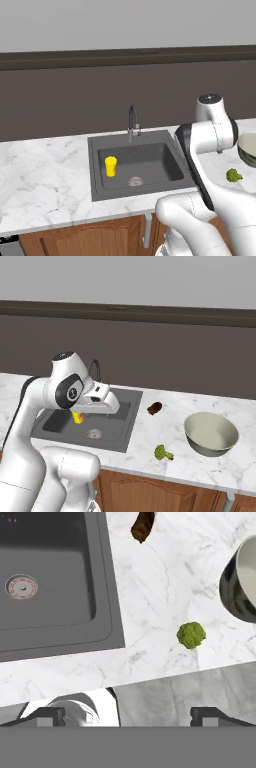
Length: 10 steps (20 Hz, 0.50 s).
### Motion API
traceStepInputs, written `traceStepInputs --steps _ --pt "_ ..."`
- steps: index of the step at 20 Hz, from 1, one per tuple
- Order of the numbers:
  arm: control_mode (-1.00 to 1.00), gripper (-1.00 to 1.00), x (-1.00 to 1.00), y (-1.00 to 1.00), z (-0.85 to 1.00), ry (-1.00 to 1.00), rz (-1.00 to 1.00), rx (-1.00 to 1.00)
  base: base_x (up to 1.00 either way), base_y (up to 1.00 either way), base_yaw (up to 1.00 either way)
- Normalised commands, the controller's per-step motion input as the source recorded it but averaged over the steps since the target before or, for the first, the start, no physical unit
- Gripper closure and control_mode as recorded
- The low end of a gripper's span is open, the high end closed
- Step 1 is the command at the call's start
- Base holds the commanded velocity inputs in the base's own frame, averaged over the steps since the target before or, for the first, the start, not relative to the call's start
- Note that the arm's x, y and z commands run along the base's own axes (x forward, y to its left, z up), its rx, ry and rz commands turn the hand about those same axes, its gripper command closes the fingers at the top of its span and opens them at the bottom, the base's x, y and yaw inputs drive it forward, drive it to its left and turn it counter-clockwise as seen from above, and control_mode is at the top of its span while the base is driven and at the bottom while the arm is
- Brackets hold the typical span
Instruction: Remove the broccoli and sweet potato from the sink. Then move the bowl and cup from the counter to the sink for washing.
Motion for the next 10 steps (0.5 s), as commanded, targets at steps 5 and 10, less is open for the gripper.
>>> traceStepInputs --steps 5,10 --pt "-1.00 -1.00 -0.05 -0.43 0.06 0.00 -0.01 0.00 0.00 0.00 0.00" --pt "-1.00 -1.00 -0.01 -0.42 0.02 0.01 0.00 0.00 0.00 0.00 0.00"
